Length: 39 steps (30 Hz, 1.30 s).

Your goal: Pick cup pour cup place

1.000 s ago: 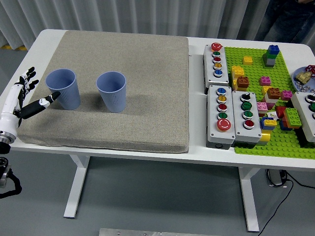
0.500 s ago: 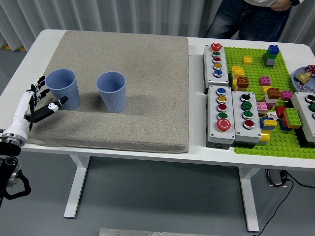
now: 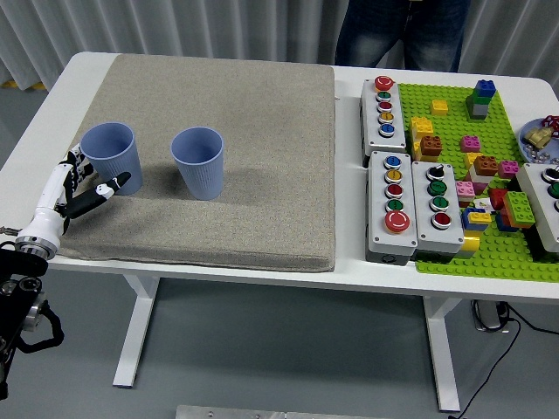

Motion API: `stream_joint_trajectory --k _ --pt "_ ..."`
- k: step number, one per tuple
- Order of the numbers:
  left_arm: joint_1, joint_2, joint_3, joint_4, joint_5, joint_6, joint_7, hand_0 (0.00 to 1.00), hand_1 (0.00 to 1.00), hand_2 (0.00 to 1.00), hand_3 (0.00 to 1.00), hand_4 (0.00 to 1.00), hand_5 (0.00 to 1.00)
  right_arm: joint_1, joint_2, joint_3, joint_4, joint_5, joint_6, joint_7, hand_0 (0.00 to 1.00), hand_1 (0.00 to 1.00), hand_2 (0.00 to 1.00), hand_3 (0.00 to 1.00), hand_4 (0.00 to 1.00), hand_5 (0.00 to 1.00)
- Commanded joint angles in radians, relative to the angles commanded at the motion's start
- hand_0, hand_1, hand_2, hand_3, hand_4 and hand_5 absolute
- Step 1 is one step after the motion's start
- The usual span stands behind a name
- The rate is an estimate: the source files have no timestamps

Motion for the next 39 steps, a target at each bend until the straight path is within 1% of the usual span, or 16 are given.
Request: stream_joint_trajectory --k 1,6,7,18,19,28,35,39 --pt "-0.001 -0.001 0.000 0.000 0.002 -0.002 0.000 0.895 0.892 0.998 0.998 0.906 0.266 0.000 0.000 0.000 0.000 0.000 0.000 0.000 0.769 0.717 0.752 0.623 0.201 0.322" --pt "-0.005 -0.005 0.000 0.002 0.008 -0.006 -0.002 0.895 0.892 0.998 0.998 0.906 0.266 0.001 0.000 0.002 0.000 -0.001 0.001 0.001 0.769 0.717 0.752 0.623 0.201 0.322" --pt "-0.006 -0.006 0.001 0.002 0.009 -0.006 -0.002 0.896 0.893 0.998 0.998 0.878 0.206 0.001 0.000 0.002 0.000 -0.001 0.001 0.001 0.768 0.716 0.752 0.624 0.200 0.322" --pt "-0.014 -0.010 0.000 0.009 0.011 -0.011 -0.003 0.896 0.893 0.998 0.998 0.876 0.198 -0.001 0.002 0.001 0.000 -0.002 0.002 -0.002 0.769 0.716 0.752 0.624 0.201 0.324" --pt "-0.014 -0.010 0.001 0.009 0.010 -0.011 -0.003 0.897 0.892 0.998 0.998 0.868 0.185 -0.001 0.002 0.001 0.000 -0.002 0.002 -0.002 0.768 0.716 0.752 0.624 0.201 0.324" --pt "-0.021 -0.017 0.005 0.021 0.009 -0.011 -0.005 0.899 0.893 0.998 0.998 0.868 0.191 0.001 0.002 0.000 0.000 -0.004 0.004 -0.002 0.769 0.716 0.753 0.624 0.202 0.323" --pt "-0.049 -0.040 -0.002 0.051 0.014 -0.013 -0.005 0.897 0.892 0.998 0.998 0.874 0.207 0.005 0.000 -0.006 0.000 0.006 0.004 0.001 0.769 0.716 0.754 0.624 0.203 0.324" --pt "-0.065 -0.046 -0.005 0.067 0.015 -0.014 -0.006 0.897 0.893 0.998 0.998 0.874 0.208 0.006 -0.001 -0.008 0.000 0.009 0.004 0.002 0.769 0.716 0.754 0.624 0.203 0.322"
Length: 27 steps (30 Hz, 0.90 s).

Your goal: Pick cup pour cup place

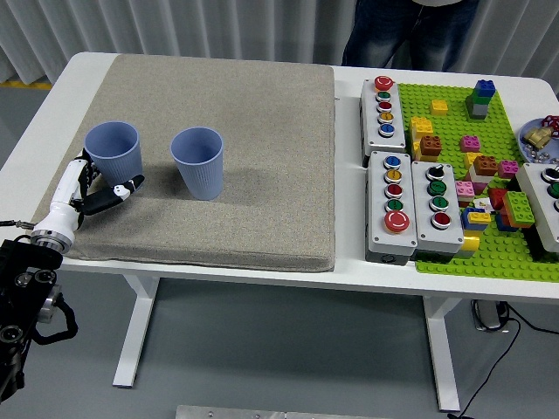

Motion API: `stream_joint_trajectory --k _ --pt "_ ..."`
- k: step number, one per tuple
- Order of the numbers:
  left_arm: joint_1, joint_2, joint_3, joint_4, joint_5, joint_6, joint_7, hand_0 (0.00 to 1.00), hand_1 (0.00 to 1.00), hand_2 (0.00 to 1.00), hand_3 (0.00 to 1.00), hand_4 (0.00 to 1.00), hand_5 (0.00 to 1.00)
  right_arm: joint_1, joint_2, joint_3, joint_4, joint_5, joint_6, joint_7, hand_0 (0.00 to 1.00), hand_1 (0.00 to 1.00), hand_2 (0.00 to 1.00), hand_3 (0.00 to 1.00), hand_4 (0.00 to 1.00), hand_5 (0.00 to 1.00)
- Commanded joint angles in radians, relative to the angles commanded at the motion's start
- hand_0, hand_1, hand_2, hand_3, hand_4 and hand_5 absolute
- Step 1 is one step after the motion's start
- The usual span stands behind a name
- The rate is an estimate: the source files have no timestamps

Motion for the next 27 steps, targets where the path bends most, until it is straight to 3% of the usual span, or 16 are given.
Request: stream_joint_trajectory --k 15,16,27 --pt "-0.029 -0.027 -0.010 0.043 -0.002 0.003 0.002 0.898 0.892 0.998 0.998 0.878 0.225 0.005 -0.001 -0.003 0.000 0.007 0.002 0.001 0.769 0.716 0.754 0.624 0.203 0.318" --pt "-0.029 -0.027 -0.008 0.042 -0.002 0.004 0.002 0.828 0.821 0.995 0.998 0.886 0.252 0.005 -0.001 -0.003 0.000 0.006 0.002 0.001 0.769 0.716 0.754 0.623 0.204 0.317" --pt "-0.048 -0.037 -0.001 0.047 0.000 0.036 0.007 0.800 0.794 0.977 0.998 0.882 0.263 0.007 -0.002 -0.005 0.000 0.011 0.003 0.002 0.770 0.716 0.754 0.623 0.204 0.314"
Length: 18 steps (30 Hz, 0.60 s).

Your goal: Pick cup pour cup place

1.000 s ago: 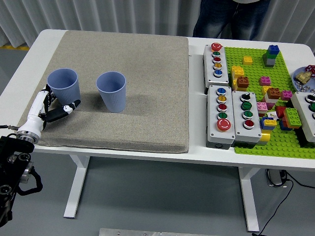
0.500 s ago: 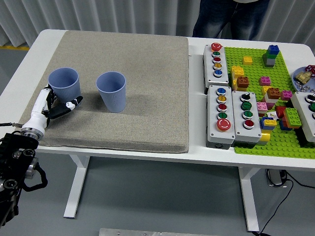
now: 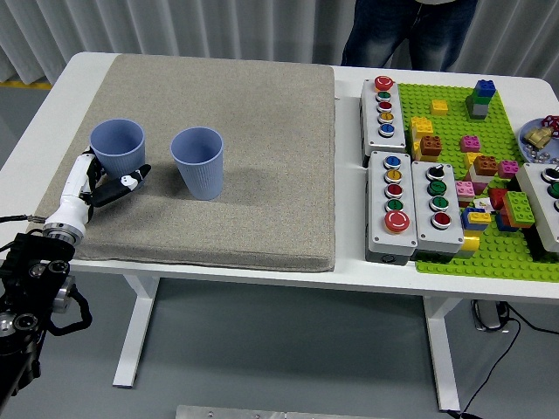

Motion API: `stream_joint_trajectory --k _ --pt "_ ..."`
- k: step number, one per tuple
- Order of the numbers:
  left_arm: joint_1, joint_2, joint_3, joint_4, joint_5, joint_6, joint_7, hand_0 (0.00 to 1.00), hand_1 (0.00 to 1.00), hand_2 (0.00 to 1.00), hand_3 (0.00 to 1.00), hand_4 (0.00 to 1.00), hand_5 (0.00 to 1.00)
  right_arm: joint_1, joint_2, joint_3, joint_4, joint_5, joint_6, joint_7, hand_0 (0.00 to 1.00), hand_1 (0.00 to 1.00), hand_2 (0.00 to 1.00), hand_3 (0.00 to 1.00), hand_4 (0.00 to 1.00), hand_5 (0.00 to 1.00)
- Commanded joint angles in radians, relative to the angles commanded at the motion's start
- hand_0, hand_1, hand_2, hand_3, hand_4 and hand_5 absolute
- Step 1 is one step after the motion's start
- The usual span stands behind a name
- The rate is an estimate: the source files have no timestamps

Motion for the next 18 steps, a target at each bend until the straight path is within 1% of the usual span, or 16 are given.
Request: stream_joint_trajectory --k 1,6,7,12,13,18 --pt "-0.001 -0.001 0.001 0.002 -0.002 0.008 0.002 0.766 0.739 0.944 0.998 0.846 0.287 0.000 0.000 -0.001 0.000 0.001 0.000 0.000 0.771 0.716 0.754 0.623 0.205 0.312" --pt "0.000 -0.005 0.004 0.004 -0.010 0.030 0.012 0.766 0.739 0.944 0.998 0.846 0.287 0.000 0.000 -0.001 0.000 0.001 0.001 0.000 0.771 0.716 0.754 0.623 0.205 0.312" --pt "0.001 -0.007 0.004 0.004 -0.014 0.038 0.013 0.707 0.662 0.830 0.980 0.659 0.303 0.000 0.000 0.000 0.000 -0.001 0.001 -0.001 0.770 0.716 0.753 0.623 0.205 0.310" --pt "0.007 -0.009 0.005 0.002 -0.016 0.051 0.015 0.707 0.662 0.830 0.980 0.659 0.303 0.000 0.000 0.001 0.000 -0.003 0.001 -0.002 0.770 0.716 0.753 0.623 0.205 0.310" --pt "0.007 -0.009 0.005 0.002 -0.018 0.053 0.014 0.646 0.603 0.773 0.953 0.629 0.306 0.000 0.000 0.001 0.000 -0.003 0.001 -0.002 0.771 0.716 0.754 0.623 0.205 0.309" --pt "0.007 -0.009 0.006 -0.003 -0.024 0.061 0.010 0.646 0.603 0.773 0.953 0.629 0.306 0.001 0.001 0.001 0.000 -0.003 0.002 -0.002 0.771 0.716 0.754 0.623 0.205 0.309"
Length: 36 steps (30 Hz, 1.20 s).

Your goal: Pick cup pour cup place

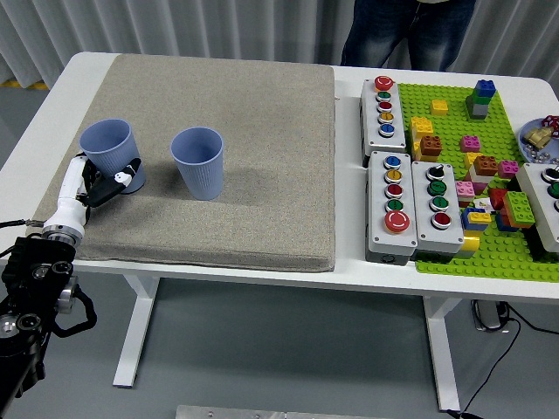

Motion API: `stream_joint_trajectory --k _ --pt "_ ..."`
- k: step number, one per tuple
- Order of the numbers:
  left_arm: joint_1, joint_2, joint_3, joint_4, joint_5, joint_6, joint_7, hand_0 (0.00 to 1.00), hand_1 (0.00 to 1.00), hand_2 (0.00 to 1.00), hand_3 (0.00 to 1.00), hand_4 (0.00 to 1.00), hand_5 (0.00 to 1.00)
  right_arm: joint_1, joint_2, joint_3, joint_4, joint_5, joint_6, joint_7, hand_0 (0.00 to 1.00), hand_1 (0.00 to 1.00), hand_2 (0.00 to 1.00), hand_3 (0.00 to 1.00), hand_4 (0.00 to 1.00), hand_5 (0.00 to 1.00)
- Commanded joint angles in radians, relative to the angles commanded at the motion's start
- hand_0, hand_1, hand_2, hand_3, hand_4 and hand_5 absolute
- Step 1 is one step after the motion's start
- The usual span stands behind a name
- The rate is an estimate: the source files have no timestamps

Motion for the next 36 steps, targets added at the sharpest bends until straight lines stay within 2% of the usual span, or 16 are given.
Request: stream_joint_trajectory --k 1,24,33,36 --pt "0.000 0.000 0.001 -0.002 0.000 0.001 -0.001 0.590 0.554 0.743 0.933 0.622 0.311 0.000 0.000 0.000 0.000 0.000 0.000 0.000 0.770 0.716 0.754 0.622 0.205 0.308" --pt "0.034 0.010 0.013 -0.084 0.030 0.018 -0.009 0.589 0.556 0.742 0.924 0.623 0.311 -0.003 -0.001 0.002 0.000 -0.008 0.002 -0.001 0.770 0.716 0.753 0.623 0.206 0.306" --pt "0.053 0.066 0.013 -0.231 0.174 0.034 0.011 0.590 0.558 0.742 0.923 0.627 0.312 -0.004 -0.007 -0.001 0.000 -0.002 0.003 0.005 0.769 0.716 0.754 0.624 0.207 0.306" --pt "0.058 0.084 0.024 -0.308 0.273 0.040 0.030 0.590 0.558 0.742 0.923 0.627 0.312 -0.004 -0.009 -0.002 0.000 0.001 0.003 0.007 0.769 0.716 0.754 0.624 0.207 0.306"
